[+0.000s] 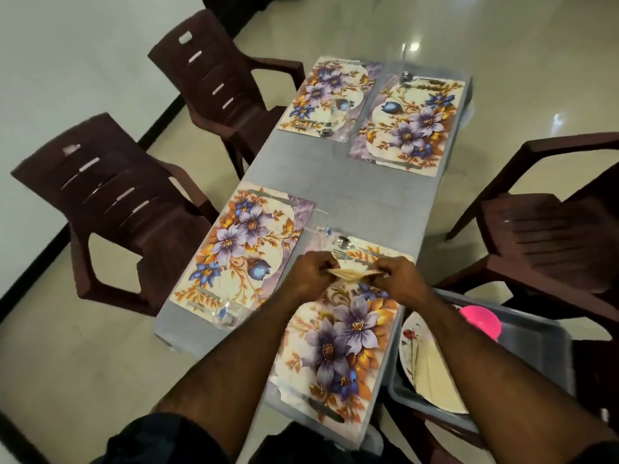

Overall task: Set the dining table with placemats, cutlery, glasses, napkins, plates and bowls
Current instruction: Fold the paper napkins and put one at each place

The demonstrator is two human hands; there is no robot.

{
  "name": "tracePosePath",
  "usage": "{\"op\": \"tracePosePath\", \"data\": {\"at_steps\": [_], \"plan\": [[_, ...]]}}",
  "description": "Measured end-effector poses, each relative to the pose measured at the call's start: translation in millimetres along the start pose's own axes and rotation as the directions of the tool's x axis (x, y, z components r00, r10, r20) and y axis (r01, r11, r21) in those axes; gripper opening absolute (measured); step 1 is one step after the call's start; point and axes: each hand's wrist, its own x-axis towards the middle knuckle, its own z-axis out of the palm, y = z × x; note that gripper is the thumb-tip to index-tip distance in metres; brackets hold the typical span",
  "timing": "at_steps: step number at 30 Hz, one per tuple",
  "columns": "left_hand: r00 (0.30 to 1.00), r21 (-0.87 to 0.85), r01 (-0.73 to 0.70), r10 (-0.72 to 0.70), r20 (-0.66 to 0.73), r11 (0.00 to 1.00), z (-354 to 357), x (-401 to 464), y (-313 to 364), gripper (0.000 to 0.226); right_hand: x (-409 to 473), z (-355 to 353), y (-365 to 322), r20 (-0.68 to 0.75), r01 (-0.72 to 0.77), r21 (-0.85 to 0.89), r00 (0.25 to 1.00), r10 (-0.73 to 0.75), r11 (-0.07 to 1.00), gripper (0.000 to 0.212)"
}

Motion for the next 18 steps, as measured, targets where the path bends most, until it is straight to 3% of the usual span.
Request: {"op": "tracePosePath", "data": {"at_steps": [3, 7, 13, 18], "plan": [[0.992, 0.156, -0.114, 0.123, -0.043, 0.981, -27.0, 46.5, 44.5, 0.018, 17.7, -40.6, -12.0, -0.136, -0.014, 0.118, 0.990, 0.030, 0.993, 0.030], [0.983, 0.382, -0.170, 0.183, 0.001, 0.909, -54.9, 111.9, 95.3, 0.013, 56.6, -88.7, -28.8, -0.247, 0.014, 0.081, 0.969, 0.006, 0.997, 0.007], [0.995, 0.630, -0.088, 0.041, 0.088, 0.772, -45.8, 190.2, 94.8, 0.032, 120.5, -91.4, 1.0, -0.268, -0.099, 0.041, 0.958, 0.106, 0.994, 0.015], [0.976, 0.777, -0.101, -0.091, 0.199, 0.621, -9.0, 226.2, 54.2, 0.025, 147.7, -60.5, 47.5, -0.219, -0.254, -0.014, 0.945, 0.245, 0.967, 0.012]]}}
